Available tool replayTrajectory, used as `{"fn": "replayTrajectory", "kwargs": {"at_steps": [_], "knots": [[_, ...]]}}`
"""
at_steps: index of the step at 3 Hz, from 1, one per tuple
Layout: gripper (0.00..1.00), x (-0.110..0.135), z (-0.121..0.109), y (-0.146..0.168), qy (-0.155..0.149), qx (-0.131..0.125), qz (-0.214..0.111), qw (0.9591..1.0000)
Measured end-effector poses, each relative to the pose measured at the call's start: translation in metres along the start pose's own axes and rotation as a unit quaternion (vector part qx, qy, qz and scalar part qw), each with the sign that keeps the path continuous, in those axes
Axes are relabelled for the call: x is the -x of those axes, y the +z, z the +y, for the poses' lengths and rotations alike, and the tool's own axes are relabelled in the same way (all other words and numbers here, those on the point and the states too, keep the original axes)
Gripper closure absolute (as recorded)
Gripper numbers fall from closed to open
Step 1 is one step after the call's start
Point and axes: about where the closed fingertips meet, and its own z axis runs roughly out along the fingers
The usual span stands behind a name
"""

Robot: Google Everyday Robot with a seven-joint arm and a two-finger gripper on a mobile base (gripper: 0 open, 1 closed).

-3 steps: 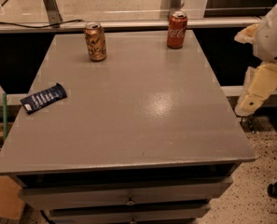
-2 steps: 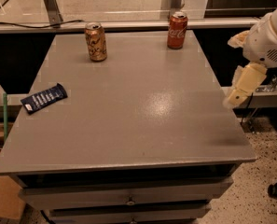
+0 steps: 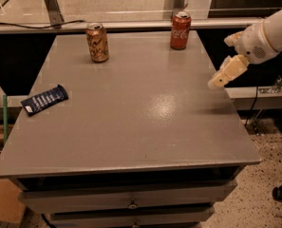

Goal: Move coke can near orange can

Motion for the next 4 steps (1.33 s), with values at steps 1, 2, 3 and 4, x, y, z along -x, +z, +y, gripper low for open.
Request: {"fn": "replayTrajectory", "kwargs": {"at_steps": [1, 2, 3, 4], "knots": [[0.0, 0.025, -0.033, 0.018, 0.031, -0.01, -0.077, 0.9965], [0.0, 0.05, -0.062, 0.034, 0.061, -0.02, -0.148, 0.9869], [0.0, 0.049, -0.062, 0.035, 0.063, -0.019, -0.146, 0.9871], [0.0, 0.041, -0.076, 0.047, 0.086, -0.036, -0.157, 0.9832]]}}
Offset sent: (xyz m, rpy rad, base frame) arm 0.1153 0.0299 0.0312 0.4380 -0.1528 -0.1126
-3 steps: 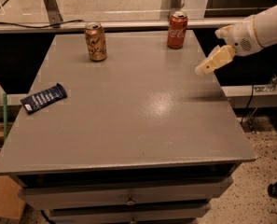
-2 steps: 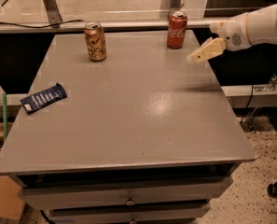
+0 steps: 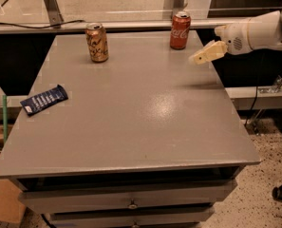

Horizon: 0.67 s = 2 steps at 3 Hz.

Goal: Move coke can near orange can

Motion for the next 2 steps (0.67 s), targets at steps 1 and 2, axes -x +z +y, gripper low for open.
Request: {"fn": "replayTrajectory", "kwargs": {"at_steps": [1, 2], "knots": [[0.0, -0.005, -0.024, 0.027, 0.026, -0.019, -0.037, 0.9988], [0.0, -0.005, -0.048, 0.059, 0.043, -0.03, -0.072, 0.996]]}}
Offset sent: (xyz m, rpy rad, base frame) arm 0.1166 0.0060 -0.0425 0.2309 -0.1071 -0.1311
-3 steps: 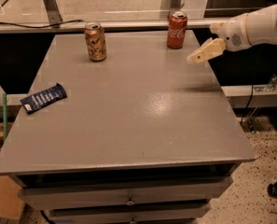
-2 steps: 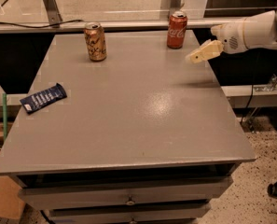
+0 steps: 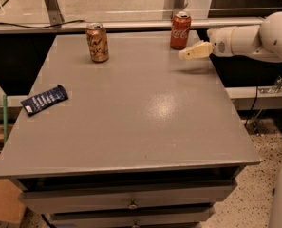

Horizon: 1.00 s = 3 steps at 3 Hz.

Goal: Move coke can near orange can

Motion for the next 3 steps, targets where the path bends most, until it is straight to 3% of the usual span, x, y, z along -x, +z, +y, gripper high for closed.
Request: {"fn": "replayTrajectory", "kwargs": {"at_steps": [2, 3], "knots": [[0.0, 0.019, -0.031, 0.059, -0.002, -0.009, -0.063, 0.9979], [0.16, 0.032, -0.04, 0.078, -0.007, -0.014, -0.089, 0.9959]]}}
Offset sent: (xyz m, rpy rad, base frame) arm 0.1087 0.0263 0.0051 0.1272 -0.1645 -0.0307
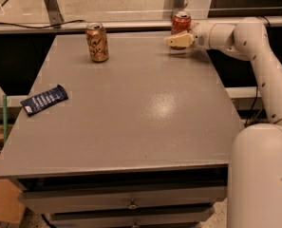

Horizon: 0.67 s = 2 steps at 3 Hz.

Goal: Move coke can near orange can

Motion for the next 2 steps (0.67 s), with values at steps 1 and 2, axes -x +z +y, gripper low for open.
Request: {"fn": "replayTrajectory", "kwargs": {"at_steps": [1, 2], "knots": [[0.41, 0.005, -0.0066, 0.0075, -0.001, -0.006, -0.012, 0.9999], [0.63, 0.0076, -0.0123, 0.0006, 0.002, -0.015, -0.016, 0.9997]]}}
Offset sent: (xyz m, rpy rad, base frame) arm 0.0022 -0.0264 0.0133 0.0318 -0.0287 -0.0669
